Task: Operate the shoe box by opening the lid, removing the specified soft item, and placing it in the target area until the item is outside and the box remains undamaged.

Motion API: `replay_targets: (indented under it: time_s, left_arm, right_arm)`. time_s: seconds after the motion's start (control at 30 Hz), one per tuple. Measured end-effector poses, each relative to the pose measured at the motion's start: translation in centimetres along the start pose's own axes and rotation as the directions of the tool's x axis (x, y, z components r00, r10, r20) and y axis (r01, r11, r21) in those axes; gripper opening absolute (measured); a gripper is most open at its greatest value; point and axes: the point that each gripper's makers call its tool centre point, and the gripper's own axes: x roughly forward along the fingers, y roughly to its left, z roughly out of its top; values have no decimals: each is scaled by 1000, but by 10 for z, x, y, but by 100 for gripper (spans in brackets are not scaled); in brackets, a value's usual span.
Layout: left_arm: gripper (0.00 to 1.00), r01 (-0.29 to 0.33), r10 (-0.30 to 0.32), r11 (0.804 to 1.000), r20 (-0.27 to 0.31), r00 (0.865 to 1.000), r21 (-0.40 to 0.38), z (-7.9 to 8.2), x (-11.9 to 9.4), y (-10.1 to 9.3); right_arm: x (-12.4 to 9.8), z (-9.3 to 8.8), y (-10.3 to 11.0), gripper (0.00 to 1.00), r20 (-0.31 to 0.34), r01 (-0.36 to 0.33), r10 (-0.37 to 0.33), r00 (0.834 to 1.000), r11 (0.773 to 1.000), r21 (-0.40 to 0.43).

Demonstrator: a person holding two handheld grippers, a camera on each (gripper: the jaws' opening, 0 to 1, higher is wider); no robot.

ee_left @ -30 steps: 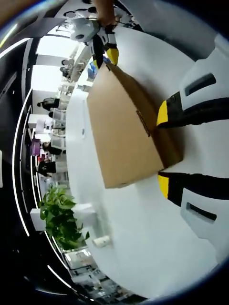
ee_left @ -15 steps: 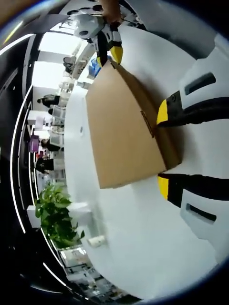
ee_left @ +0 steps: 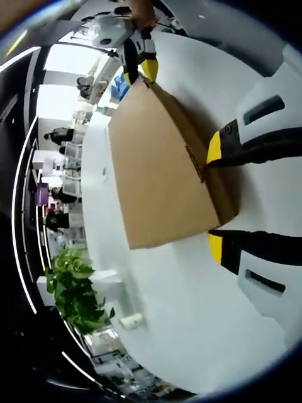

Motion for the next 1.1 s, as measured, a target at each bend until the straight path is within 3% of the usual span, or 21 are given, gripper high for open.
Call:
replay_targets:
  time_s: [0.63,1.1]
  left_arm:
    - [41,43,-41,997,-21,999,66,26,31,22]
    - [41,51,-50,997,-19,999,50,41,50,26]
  right_arm:
    - [21,13,-17,35,-4,46,-46,999,998,37]
    - [36,20,-38,35,-26,64,-63,998,997,34]
